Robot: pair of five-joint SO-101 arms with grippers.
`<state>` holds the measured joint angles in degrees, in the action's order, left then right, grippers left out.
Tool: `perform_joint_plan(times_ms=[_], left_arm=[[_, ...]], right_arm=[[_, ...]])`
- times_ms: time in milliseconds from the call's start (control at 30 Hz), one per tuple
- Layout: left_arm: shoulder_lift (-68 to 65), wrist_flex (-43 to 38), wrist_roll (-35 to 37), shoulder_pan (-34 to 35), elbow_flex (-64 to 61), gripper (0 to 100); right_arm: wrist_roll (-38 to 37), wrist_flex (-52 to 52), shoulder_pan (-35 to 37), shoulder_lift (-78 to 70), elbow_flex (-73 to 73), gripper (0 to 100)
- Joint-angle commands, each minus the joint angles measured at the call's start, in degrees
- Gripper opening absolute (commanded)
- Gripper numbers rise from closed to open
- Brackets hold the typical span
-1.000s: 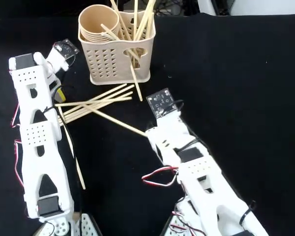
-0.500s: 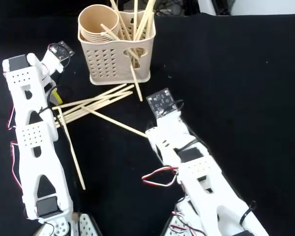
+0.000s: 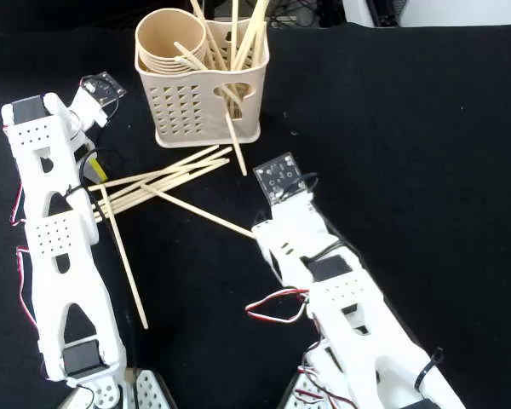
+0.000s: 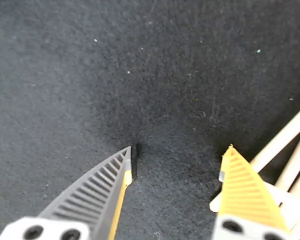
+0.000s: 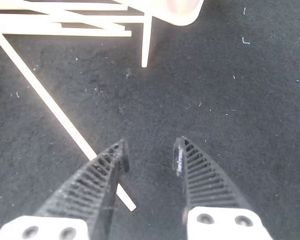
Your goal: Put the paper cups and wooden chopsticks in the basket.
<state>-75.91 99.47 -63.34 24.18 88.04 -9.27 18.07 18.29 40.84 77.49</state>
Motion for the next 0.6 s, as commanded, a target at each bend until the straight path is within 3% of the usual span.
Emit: perform_joint_plan(times_ms=[0,367,567], left_arm=[[4.31,1.67,0.00,4.53,-9.89,29],[35.08,1.23,-0.26,1.80,-50.07,29],[45.45,1.14,-0.26,2.42,-56.57,29]], right_arm=[[0.44,-1.32,0.62,1.10,-0.48,16.3],[0.44,-1.32,0.62,1.10,-0.48,16.3],[0.44,-1.32,0.62,1.10,-0.40,16.3]])
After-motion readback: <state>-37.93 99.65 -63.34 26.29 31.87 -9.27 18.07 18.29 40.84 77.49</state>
